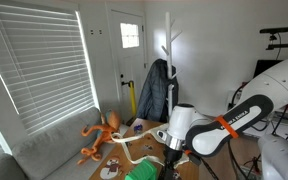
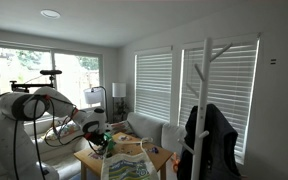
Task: Put the remote on the table's top left corner
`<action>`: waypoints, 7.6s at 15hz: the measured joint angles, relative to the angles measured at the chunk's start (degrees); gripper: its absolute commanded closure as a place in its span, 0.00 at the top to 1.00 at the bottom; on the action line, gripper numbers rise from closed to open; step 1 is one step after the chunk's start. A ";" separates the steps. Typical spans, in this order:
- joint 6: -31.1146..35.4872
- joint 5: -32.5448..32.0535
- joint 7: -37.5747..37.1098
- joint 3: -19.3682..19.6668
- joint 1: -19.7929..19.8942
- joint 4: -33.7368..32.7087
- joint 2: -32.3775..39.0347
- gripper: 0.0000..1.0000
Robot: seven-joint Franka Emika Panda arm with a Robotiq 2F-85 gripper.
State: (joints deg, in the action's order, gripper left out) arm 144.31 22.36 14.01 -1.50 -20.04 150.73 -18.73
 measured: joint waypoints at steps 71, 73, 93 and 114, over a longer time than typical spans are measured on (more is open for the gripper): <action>-6.83 -12.68 64.86 3.72 4.99 -5.76 6.61 0.78; -6.83 -12.25 65.44 3.71 5.10 -6.30 7.53 0.78; -15.29 -11.62 67.83 -2.61 4.40 -6.82 3.26 0.17; -8.07 -12.03 54.01 13.07 16.31 -1.50 -16.88 0.17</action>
State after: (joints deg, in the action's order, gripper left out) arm 136.24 10.34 68.03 11.57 -3.73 149.23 -35.61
